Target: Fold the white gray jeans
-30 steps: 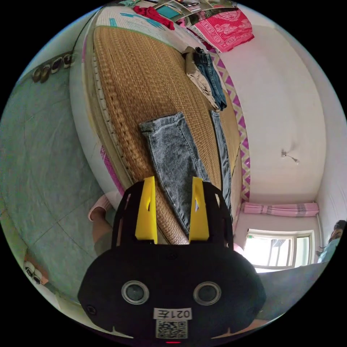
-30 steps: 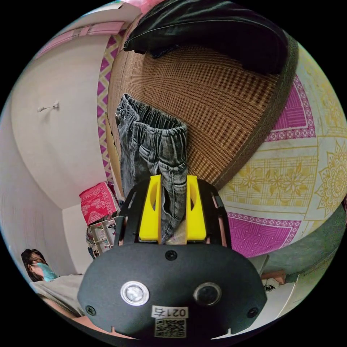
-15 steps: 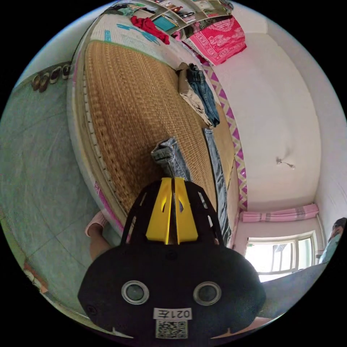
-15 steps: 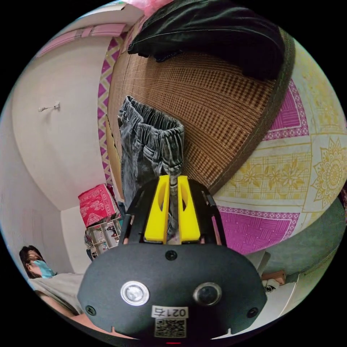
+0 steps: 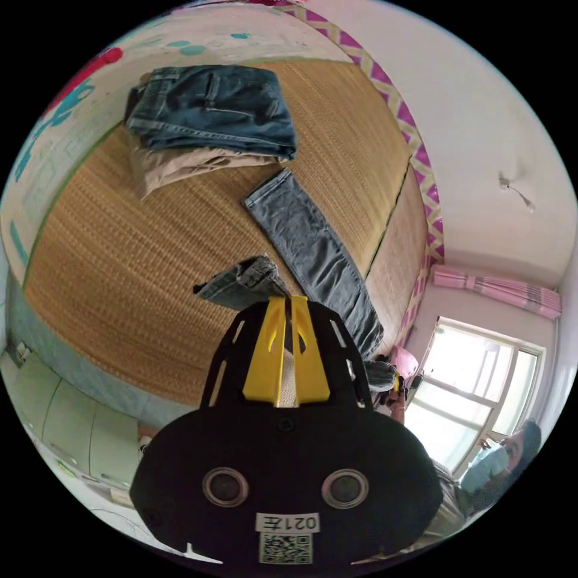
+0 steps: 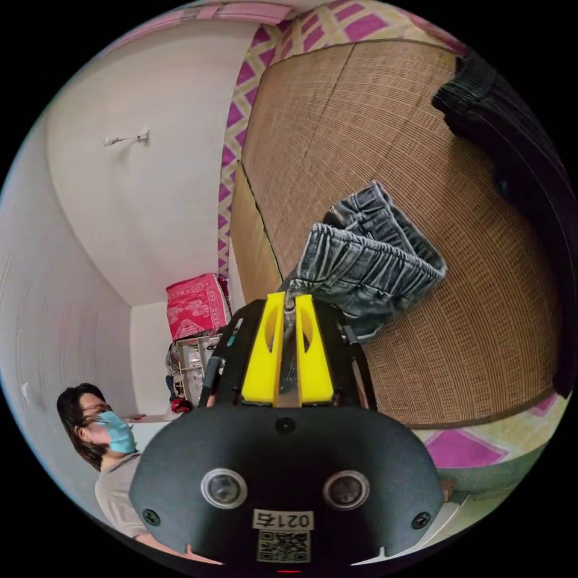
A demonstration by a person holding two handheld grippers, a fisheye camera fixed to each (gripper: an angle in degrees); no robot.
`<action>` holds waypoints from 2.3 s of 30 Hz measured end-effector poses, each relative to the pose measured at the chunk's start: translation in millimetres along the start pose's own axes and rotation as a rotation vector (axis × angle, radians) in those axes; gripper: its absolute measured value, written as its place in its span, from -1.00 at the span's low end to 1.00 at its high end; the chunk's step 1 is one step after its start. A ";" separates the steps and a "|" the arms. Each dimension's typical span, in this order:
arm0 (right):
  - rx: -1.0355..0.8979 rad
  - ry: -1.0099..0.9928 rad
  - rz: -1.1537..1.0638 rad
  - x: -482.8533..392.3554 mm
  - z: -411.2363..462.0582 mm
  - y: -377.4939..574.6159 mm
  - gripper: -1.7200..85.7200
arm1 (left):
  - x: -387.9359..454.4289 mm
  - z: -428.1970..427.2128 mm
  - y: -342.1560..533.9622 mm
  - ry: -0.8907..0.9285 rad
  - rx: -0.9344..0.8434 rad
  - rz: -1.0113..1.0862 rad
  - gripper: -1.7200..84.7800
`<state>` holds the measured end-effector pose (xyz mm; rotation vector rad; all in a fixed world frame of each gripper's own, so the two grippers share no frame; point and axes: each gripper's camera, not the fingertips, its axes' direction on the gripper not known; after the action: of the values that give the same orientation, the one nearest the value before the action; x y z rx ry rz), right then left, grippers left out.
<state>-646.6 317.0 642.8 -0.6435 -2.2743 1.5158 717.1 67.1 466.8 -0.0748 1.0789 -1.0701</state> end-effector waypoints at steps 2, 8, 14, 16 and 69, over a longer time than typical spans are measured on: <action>-0.010 0.041 0.008 3.8 28.3 -47.5 -0.91 | 28.6 22.7 -72.7 -0.054 -0.015 0.010 -0.98; 0.003 0.111 0.133 67.9 105.0 -149.9 -0.83 | 77.7 115.4 -240.1 -0.194 -0.076 -0.043 -0.93; -0.009 0.084 -0.023 55.4 101.9 -157.3 -0.82 | 59.7 89.5 -278.2 -0.226 0.049 -0.029 -0.80; 0.015 0.003 -0.089 44.2 91.1 -144.6 -0.85 | 55.1 83.8 -274.0 -0.170 0.056 0.027 -0.79; -0.759 1.013 -1.371 -483.7 578.0 -240.0 -0.90 | 608.2 138.2 -363.6 -0.505 -0.209 1.308 -0.79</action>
<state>-575.6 -470.7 634.4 0.1132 -1.5901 -0.3149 607.5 -630.9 318.1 0.1744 0.5497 0.2473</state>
